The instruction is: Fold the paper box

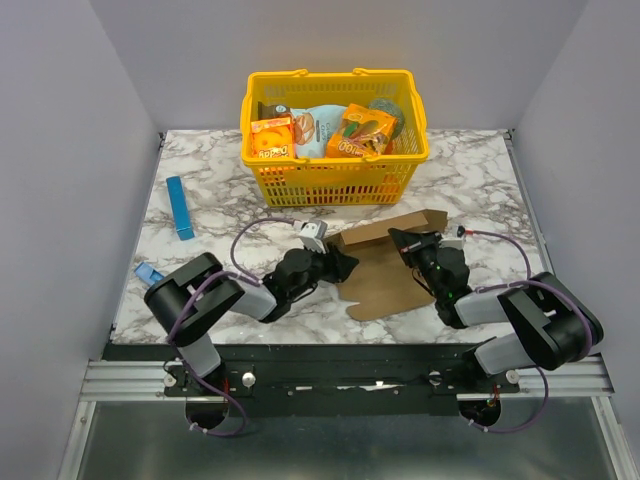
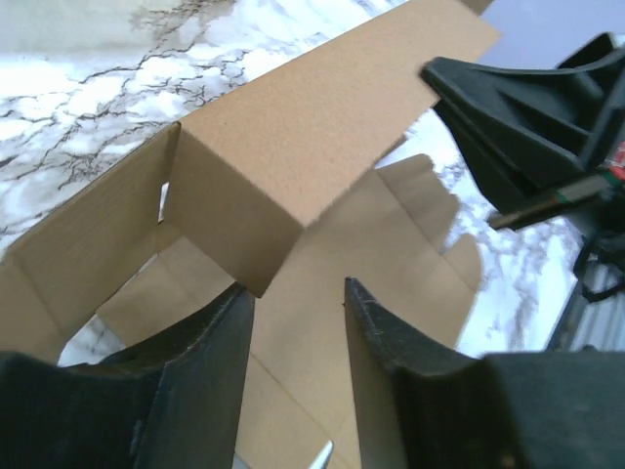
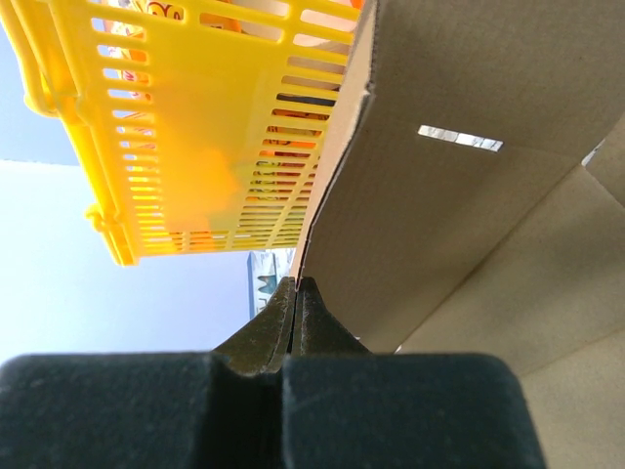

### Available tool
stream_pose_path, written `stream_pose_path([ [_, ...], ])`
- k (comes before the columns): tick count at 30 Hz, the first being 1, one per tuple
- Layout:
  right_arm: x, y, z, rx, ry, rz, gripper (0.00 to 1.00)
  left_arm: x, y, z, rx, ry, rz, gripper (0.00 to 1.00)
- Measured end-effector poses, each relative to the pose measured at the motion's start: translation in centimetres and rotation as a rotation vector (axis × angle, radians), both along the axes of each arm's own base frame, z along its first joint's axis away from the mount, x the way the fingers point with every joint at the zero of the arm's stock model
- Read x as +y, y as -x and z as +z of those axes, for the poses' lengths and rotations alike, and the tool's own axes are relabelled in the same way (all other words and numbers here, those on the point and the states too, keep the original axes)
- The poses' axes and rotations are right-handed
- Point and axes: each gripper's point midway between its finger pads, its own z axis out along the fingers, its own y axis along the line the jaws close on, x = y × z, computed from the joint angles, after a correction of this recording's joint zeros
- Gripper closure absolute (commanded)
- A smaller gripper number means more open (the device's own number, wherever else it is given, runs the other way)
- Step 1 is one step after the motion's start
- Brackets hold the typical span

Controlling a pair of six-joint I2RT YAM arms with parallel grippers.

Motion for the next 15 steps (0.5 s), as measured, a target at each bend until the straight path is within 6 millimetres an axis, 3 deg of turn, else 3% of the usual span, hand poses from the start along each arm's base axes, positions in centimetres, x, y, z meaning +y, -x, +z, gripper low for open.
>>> stream_pose_path([
  [4, -0.1, 0.1, 0.0, 0.004, 0.000, -0.001, 0.99, 1.8, 1.7, 2.0, -0.070, -0.014, -0.040, 0.32],
  [9, -0.2, 0.2, 0.1, 0.003, 0.011, -0.004, 0.99, 3.9, 2.9, 5.8, -0.181, -0.011, -0.063, 0.27],
  [11, -0.3, 0.2, 0.1, 0.002, 0.019, -0.004, 0.99, 5.1, 2.8, 8.0, -0.240, 0.003, -0.047, 0.25],
  [15, -0.3, 0.3, 0.0, 0.006, 0.029, -0.004, 0.99, 7.8, 1.5, 10.2, -0.296, -0.009, 0.016, 0.22],
])
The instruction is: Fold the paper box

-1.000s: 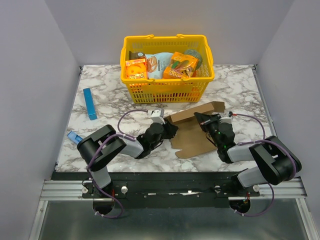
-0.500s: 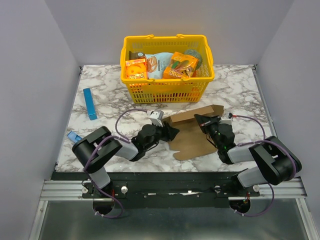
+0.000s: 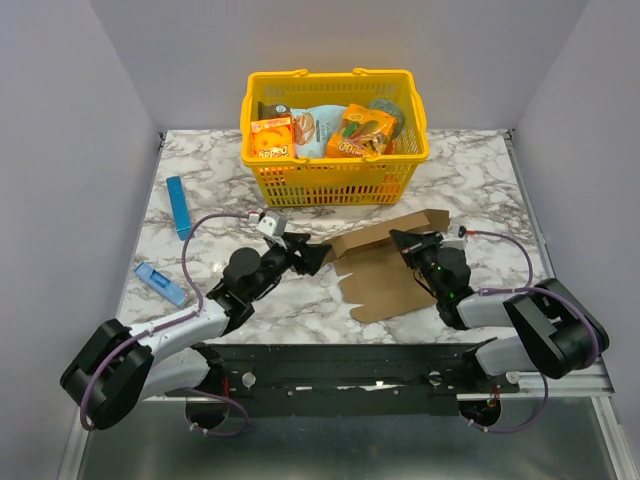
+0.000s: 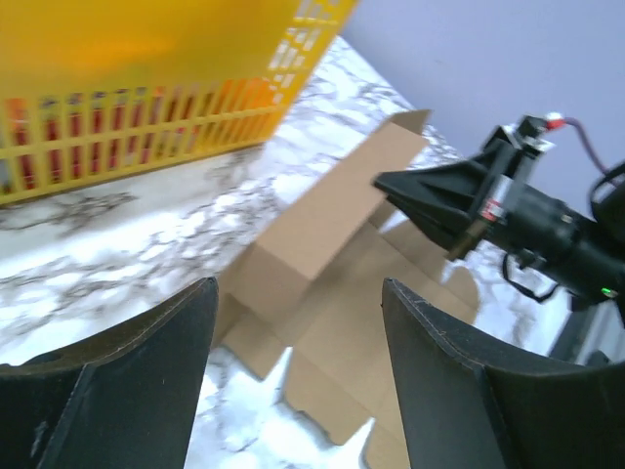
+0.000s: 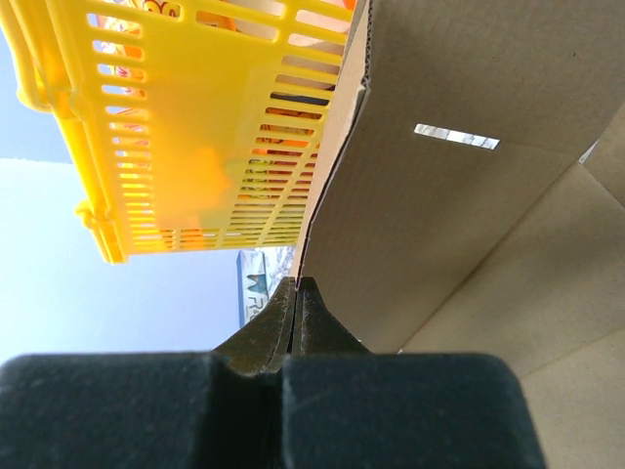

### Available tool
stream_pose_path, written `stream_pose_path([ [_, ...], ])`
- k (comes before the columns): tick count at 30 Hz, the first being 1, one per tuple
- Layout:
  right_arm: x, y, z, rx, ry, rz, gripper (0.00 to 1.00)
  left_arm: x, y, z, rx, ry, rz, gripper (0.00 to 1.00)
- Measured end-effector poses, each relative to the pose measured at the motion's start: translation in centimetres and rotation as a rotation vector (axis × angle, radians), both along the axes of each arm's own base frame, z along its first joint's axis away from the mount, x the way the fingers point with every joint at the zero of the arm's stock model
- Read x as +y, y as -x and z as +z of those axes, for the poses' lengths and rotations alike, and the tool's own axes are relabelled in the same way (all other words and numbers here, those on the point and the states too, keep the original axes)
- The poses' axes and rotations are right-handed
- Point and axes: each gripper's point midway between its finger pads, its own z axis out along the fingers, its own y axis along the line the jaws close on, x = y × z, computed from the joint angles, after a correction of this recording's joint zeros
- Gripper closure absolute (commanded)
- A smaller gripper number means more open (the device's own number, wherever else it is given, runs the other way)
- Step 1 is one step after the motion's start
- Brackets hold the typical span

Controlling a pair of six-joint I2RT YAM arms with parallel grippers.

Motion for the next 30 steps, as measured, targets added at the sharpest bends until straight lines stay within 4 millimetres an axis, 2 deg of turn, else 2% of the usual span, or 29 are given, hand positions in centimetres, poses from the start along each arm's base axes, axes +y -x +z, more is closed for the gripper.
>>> stream_pose_path([
  [2, 0.0, 0.0, -0.1, 0.003, 0.005, 0.000, 0.99, 1.7, -1.3, -0.5, 0.021, -0.031, 0.060, 0.22],
  [4, 0.0, 0.0, -0.2, 0.005, 0.006, -0.001, 0.99, 3.0, -2.7, -1.9, 0.068, -0.066, 0.118, 0.23],
  [7, 0.0, 0.0, -0.2, 0.007, 0.006, -0.001, 0.99, 5.3, -5.0, -5.6, 0.182, -0.129, 0.214, 0.24],
  [8, 0.0, 0.0, -0.2, 0.007, 0.007, -0.001, 0.99, 6.1, -5.5, -7.5, 0.236, -0.155, 0.246, 0.26],
  [12, 0.0, 0.0, -0.2, 0.006, 0.007, -0.001, 0.99, 7.0, -5.8, -12.3, 0.377, -0.212, 0.286, 0.27],
  [13, 0.0, 0.0, -0.2, 0.006, 0.007, 0.000, 0.99, 7.0, -5.9, -13.0, 0.398, -0.217, 0.295, 0.27],
  [16, 0.0, 0.0, -0.2, 0.006, 0.007, -0.001, 0.99, 7.0, -6.7, -13.9, 0.431, -0.214, 0.325, 0.27],
  [20, 0.0, 0.0, -0.3, 0.010, 0.009, -0.001, 0.99, 6.2, -8.2, -14.1, 0.422, -0.198, 0.323, 0.29],
  [23, 0.0, 0.0, -0.3, 0.011, 0.010, -0.001, 0.99, 5.0, -8.9, -15.0, 0.419, -0.188, 0.282, 0.30],
  [26, 0.0, 0.0, -0.3, 0.011, 0.010, -0.001, 0.99, 3.5, -9.6, -15.0, 0.386, -0.159, 0.220, 0.31],
  [30, 0.0, 0.0, -0.4, 0.014, 0.011, -0.001, 0.99, 1.7, -9.2, -14.9, 0.347, -0.140, 0.124, 0.32],
])
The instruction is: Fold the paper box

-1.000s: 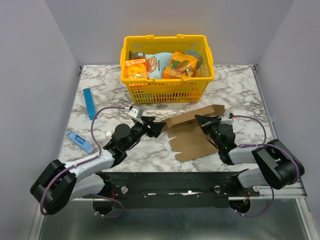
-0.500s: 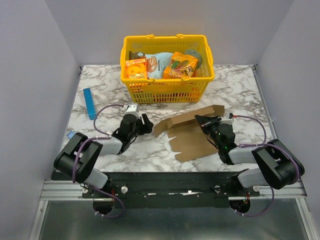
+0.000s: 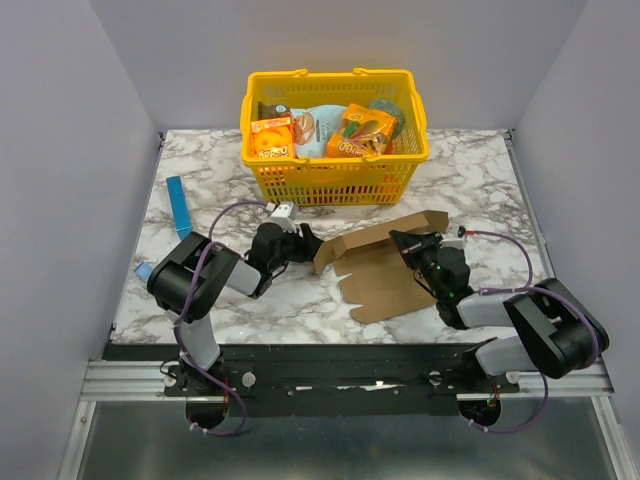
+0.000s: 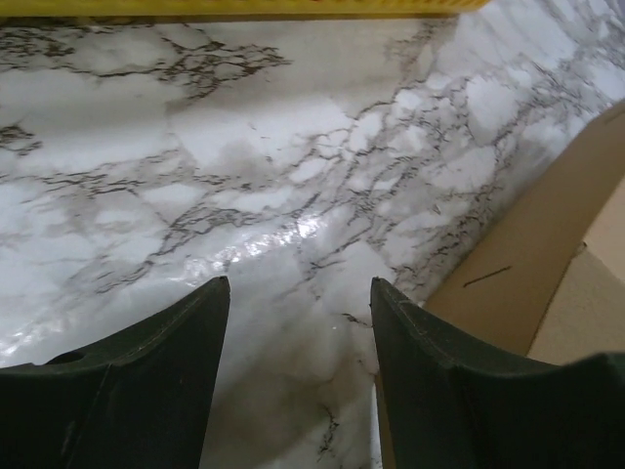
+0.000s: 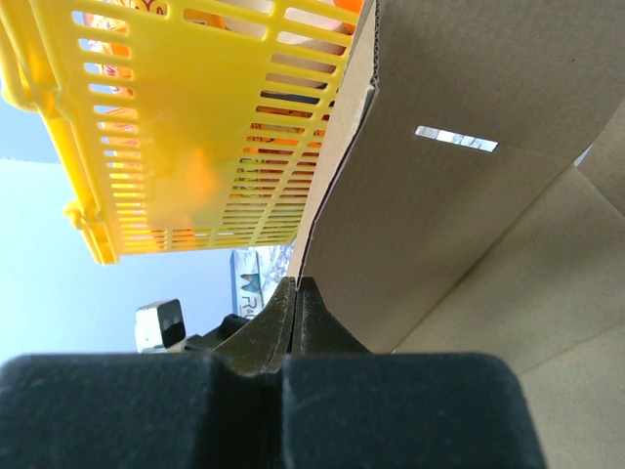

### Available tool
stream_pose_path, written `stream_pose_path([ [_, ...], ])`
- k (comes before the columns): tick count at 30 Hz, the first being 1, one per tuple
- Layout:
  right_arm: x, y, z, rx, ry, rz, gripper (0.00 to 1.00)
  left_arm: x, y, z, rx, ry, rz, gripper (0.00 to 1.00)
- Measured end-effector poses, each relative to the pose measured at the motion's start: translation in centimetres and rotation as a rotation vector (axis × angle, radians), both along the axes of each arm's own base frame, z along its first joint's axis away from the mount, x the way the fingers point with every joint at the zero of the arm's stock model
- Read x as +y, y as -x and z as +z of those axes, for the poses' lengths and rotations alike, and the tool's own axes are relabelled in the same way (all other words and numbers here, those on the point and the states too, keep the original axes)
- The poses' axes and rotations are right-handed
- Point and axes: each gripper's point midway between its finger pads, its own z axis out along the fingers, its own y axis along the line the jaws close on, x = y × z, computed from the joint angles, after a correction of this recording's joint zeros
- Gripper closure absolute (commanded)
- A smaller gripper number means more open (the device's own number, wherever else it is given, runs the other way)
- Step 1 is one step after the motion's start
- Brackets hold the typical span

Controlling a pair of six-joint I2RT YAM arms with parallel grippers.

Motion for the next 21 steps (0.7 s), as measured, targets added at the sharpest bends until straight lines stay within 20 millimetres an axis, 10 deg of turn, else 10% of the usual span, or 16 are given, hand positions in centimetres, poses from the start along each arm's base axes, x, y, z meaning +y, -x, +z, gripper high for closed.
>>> stream_pose_path([
  [21, -0.2, -0.3, 0.0, 0.000, 0.011, -0.014, 0.99, -4.2, 5.4, -0.1, -0.047, 0.044, -0.268, 0.25],
])
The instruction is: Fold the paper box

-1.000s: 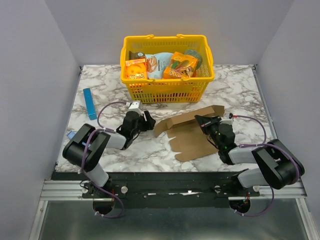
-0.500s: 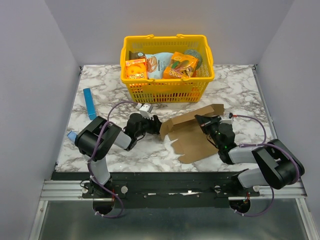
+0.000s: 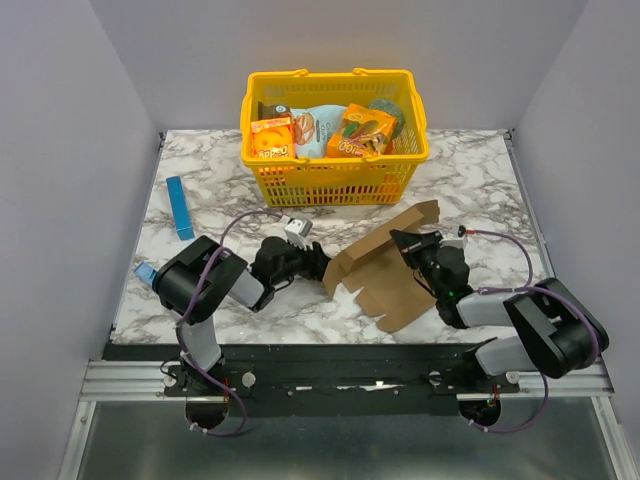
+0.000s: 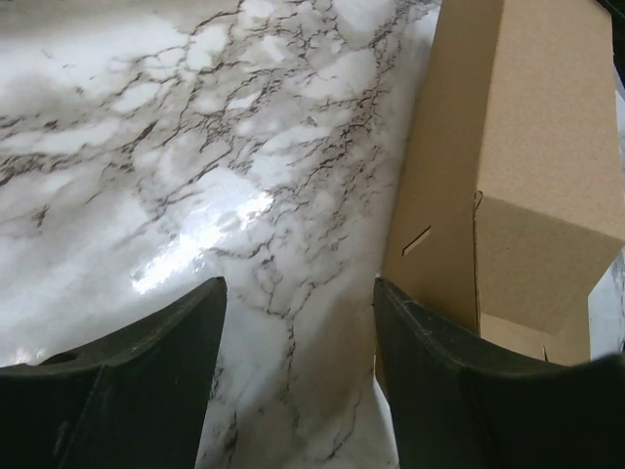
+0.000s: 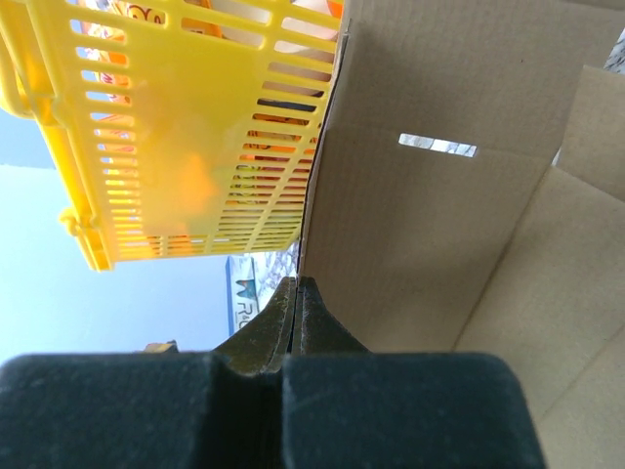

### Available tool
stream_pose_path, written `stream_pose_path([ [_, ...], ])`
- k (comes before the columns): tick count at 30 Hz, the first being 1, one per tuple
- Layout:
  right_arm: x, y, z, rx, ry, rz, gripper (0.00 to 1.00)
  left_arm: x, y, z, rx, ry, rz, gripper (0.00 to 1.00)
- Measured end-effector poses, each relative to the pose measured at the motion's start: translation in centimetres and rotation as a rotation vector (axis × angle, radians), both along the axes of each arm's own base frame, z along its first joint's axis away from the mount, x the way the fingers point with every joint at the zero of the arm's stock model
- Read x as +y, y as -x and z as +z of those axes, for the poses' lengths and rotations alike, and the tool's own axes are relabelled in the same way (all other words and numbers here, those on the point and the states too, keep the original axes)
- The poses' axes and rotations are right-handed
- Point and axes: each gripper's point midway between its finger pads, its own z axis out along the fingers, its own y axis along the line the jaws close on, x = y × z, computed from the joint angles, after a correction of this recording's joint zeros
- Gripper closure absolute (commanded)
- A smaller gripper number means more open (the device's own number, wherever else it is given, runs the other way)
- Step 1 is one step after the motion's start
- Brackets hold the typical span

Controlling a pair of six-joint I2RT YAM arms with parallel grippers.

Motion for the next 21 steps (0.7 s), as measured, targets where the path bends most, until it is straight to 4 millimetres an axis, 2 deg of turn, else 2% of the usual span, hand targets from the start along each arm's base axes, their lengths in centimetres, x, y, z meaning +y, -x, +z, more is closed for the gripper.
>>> stream_pose_path([
  [2, 0.0, 0.0, -0.2, 0.008, 0.006, 0.000, 0.99, 0.8, 0.3, 0.3, 0.012, 0.001, 0.045, 0.25],
  [5, -0.1, 0.1, -0.4, 0.023, 0.022, 0.001, 0.99, 3.1, 0.0, 1.8, 0.020, 0.000, 0.186, 0.24],
  [8, -0.1, 0.1, 0.0, 0.014, 0.026, 0.001, 0.99, 5.6, -0.4, 5.0, -0.009, 0.020, 0.342, 0.25],
  [10, 0.0, 0.1, 0.0, 0.015, 0.026, 0.001, 0.99, 6.1, 0.1, 7.2, -0.039, 0.035, 0.386, 0.28],
  [13, 0.0, 0.0, -0.5, 0.029, 0.029, 0.002, 0.99, 4.9, 2.1, 9.2, -0.050, 0.051, 0.359, 0.35],
  [15, 0.1, -0.1, -1.0, 0.042, 0.027, 0.001, 0.99, 3.5, 3.6, 9.8, -0.037, 0.054, 0.311, 0.39],
  [18, 0.1, -0.1, -1.4, 0.056, 0.023, 0.000, 0.99, 2.0, 5.6, 9.4, 0.017, 0.052, 0.256, 0.39],
  [21, 0.1, -0.1, -1.3, 0.055, 0.018, -0.001, 0.99, 0.9, 7.1, 8.0, 0.095, 0.051, 0.226, 0.39],
])
